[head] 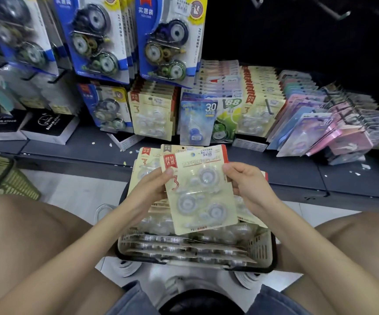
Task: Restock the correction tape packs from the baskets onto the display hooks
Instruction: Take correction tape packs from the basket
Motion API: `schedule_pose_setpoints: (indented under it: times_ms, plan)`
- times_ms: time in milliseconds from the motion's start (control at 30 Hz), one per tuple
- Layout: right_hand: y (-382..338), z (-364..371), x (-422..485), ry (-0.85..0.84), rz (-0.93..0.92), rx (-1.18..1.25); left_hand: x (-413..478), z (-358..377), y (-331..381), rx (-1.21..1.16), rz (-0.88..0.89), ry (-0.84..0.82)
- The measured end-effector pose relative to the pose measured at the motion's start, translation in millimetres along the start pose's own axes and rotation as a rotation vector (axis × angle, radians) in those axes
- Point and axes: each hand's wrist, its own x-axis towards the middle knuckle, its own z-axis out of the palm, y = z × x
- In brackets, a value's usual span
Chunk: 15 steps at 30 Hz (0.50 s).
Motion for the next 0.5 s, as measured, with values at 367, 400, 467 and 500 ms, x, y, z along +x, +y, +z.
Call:
schedule_pose_setpoints:
  times_ms: [367, 400, 467, 500]
  plan:
    - [58, 60, -15, -0.336, 0.042, -0.443, -5, -60, 7, -0.021, 0.121, 0.460]
    - [72, 67, -17, -0.405, 0.024, -0.574, -5, -67, 8, -0.008, 0.135, 0.500]
    - [96, 83, -19, -0.508, -0.012, -0.796, -6, -80, 8, 0.016, 0.159, 0.568]
    - [105, 91, -20, -0.543, -0.046, -0.906, -7, -84, 7, 0.022, 0.163, 0.595]
